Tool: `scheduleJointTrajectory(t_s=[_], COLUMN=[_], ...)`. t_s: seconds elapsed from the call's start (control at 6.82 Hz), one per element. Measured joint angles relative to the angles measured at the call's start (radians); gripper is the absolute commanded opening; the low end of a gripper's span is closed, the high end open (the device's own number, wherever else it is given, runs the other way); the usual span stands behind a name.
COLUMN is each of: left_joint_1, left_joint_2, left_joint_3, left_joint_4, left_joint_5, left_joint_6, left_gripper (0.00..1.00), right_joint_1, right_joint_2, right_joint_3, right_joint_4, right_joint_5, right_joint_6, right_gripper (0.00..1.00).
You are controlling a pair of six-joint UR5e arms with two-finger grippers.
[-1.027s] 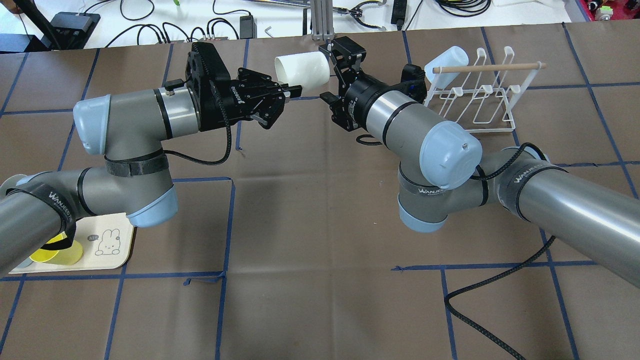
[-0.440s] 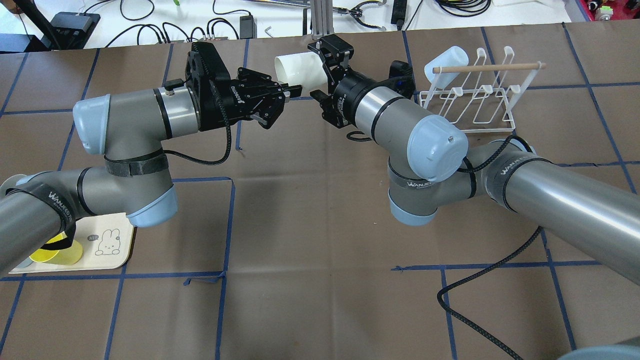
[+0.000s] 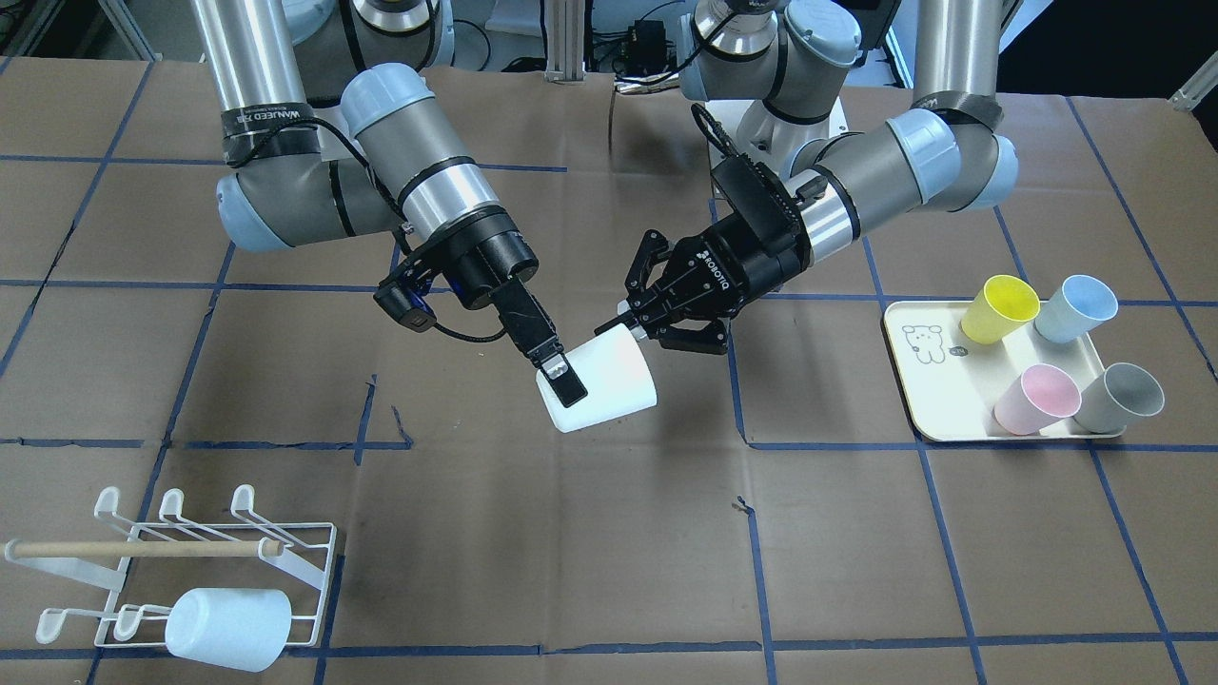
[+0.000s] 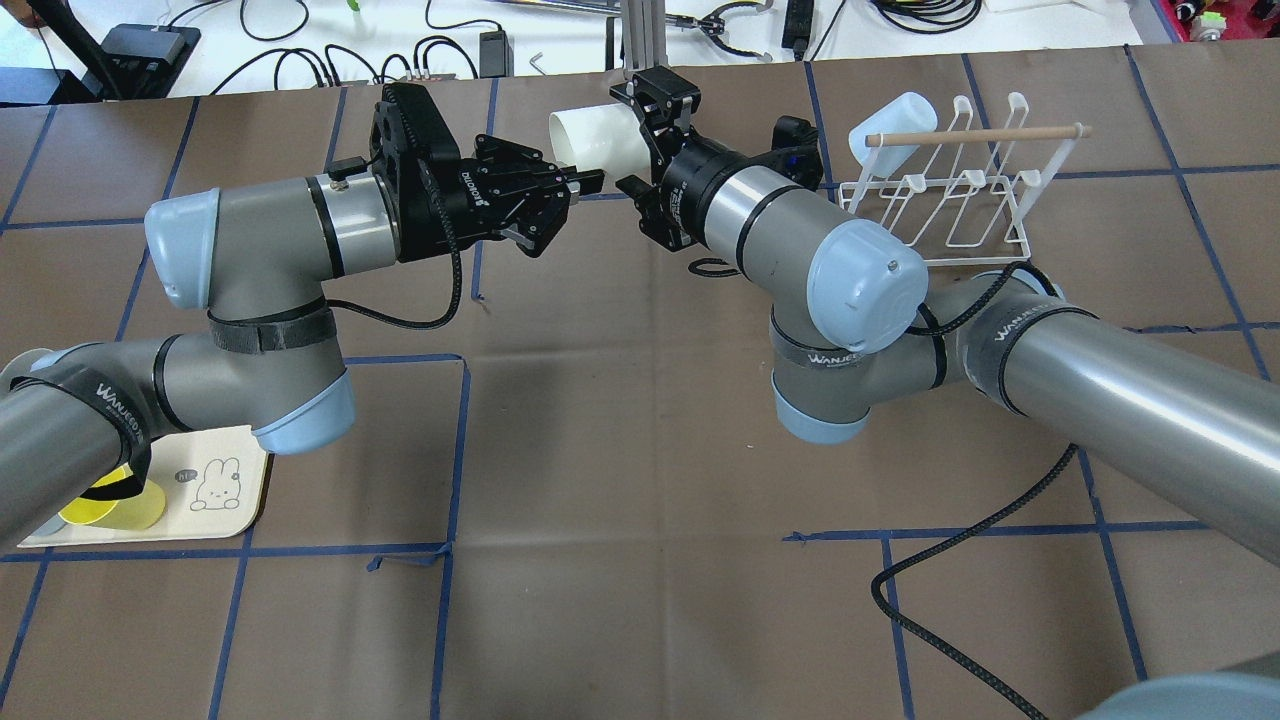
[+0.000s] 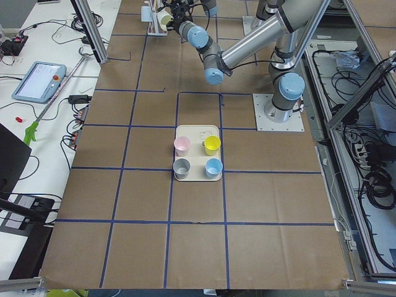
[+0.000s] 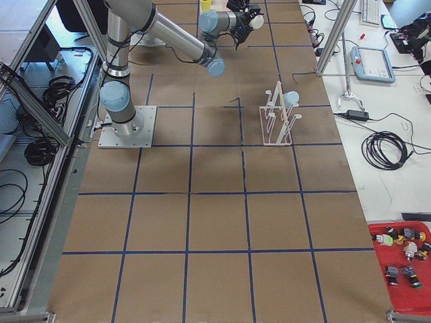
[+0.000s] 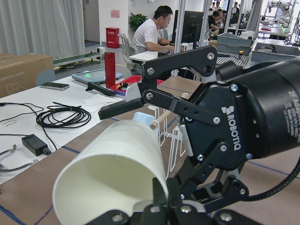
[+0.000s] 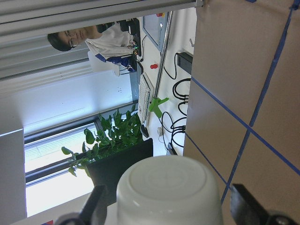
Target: Transfer IKEA cup to right arm and place on rack
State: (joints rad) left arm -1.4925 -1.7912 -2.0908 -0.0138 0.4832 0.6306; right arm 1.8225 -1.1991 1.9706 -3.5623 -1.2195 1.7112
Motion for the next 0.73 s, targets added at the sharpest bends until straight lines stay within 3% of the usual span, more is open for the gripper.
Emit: scheduleJointTrajectory(t_s=[0.59, 0.73], left_joint_1=[0.0, 0.0], left_joint_2=[0.005, 0.006], left_joint_3=[0.0, 0.0], left_joint_4=[0.0, 0.001], left_joint_5=[0.0, 0.001], left_joint_6=[-0.006, -0.009], left_gripper=[0.14, 0.34], right_joint_1=[0.001, 0.001], right_joint_2=[-0.001, -0.001], right_joint_3=[-0.004, -0.005], right_joint_4=[0.0, -0.001], right_joint_5=[0.002, 0.002], right_joint_6=[-0.014, -0.016], right_gripper=[0.52, 0.5])
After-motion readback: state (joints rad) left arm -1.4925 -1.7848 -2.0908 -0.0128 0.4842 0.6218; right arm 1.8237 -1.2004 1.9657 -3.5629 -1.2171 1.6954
